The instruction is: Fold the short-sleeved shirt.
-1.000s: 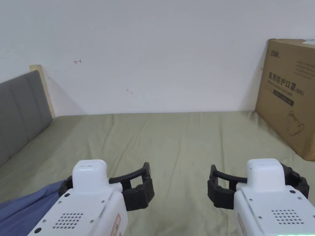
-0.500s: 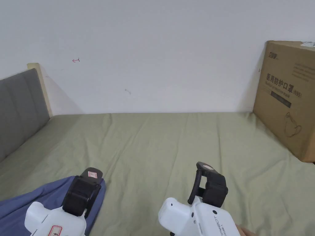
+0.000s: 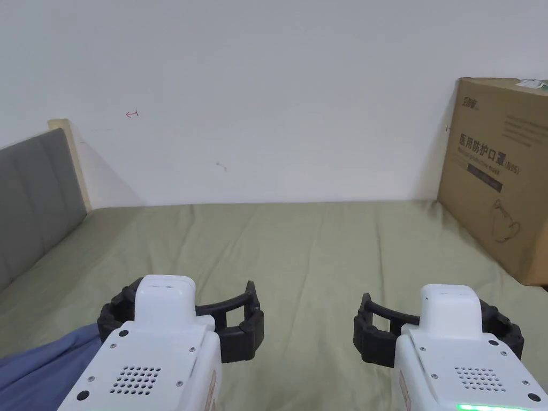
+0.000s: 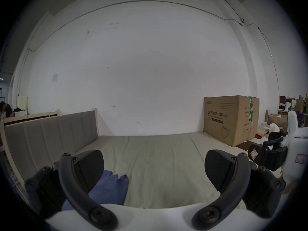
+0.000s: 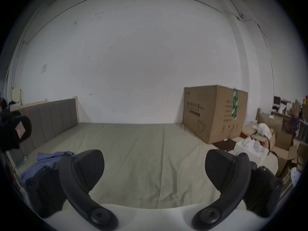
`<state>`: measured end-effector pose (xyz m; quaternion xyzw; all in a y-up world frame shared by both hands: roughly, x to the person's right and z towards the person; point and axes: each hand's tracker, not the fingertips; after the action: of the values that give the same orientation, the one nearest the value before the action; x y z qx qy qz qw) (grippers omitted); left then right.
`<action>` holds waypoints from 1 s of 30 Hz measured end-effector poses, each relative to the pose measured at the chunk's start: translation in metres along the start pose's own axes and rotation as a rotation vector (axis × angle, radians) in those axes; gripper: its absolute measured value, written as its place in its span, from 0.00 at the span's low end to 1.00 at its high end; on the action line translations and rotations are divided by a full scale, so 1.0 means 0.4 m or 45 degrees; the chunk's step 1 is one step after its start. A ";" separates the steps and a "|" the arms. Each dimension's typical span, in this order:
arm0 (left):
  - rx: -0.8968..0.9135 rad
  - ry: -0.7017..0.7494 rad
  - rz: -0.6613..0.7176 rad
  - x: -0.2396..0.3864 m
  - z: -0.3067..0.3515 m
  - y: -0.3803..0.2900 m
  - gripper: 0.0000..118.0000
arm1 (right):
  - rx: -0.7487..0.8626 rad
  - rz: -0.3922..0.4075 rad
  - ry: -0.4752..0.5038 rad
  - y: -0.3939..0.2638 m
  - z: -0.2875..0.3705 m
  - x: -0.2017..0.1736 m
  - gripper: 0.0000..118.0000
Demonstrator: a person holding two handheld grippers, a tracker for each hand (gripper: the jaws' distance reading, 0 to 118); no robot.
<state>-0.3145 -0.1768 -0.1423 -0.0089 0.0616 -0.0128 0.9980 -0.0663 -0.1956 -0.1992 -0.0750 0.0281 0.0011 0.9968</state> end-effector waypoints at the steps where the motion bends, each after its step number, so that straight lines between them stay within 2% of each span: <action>1: -0.009 -0.004 0.004 0.002 -0.001 -0.003 1.00 | 0.011 0.010 -0.002 0.001 0.001 -0.002 1.00; 5: -0.014 0.007 0.008 -0.003 0.007 0.000 1.00 | 0.076 0.077 -0.004 0.016 0.020 -0.012 1.00; 8: -0.006 0.007 0.021 -0.009 0.014 0.015 1.00 | 0.076 0.097 0.041 0.017 0.022 -0.013 0.99; 9: -0.021 -0.007 0.030 -0.010 0.013 0.019 0.96 | 0.081 0.098 0.036 0.016 0.028 -0.019 0.97; 10: -0.038 -0.029 0.039 -0.012 0.013 0.021 0.84 | 0.086 0.104 0.023 0.015 0.032 -0.023 0.81; 11: -0.038 -0.039 0.042 -0.013 0.016 0.023 0.66 | 0.105 0.108 0.013 0.013 0.038 -0.025 0.54; 12: -0.042 -0.031 0.045 -0.010 0.016 0.020 0.42 | 0.119 0.118 0.007 0.010 0.041 -0.028 0.19; 13: -0.056 0.002 0.041 -0.008 0.013 0.018 0.13 | 0.123 0.127 -0.011 0.010 0.038 -0.031 0.06; 14: -0.060 0.034 0.020 -0.006 0.011 0.011 0.01 | 0.105 0.134 -0.038 0.009 0.032 -0.033 0.06; 17: -0.060 0.021 0.029 -0.021 0.009 0.005 0.00 | 0.090 0.123 0.009 0.007 0.031 -0.023 0.00; 19: -0.063 -0.022 0.061 -0.026 0.009 0.008 0.00 | 0.106 0.138 -0.004 -0.002 0.032 -0.025 0.00; 30: -0.094 -0.017 0.082 -0.039 0.002 0.019 0.00 | 0.094 0.134 0.039 0.022 0.029 -0.041 0.00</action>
<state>-0.3296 -0.1689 -0.1397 -0.0439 0.0557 0.0217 0.9972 -0.0821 -0.1853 -0.1881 -0.0364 0.0471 0.0515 0.9969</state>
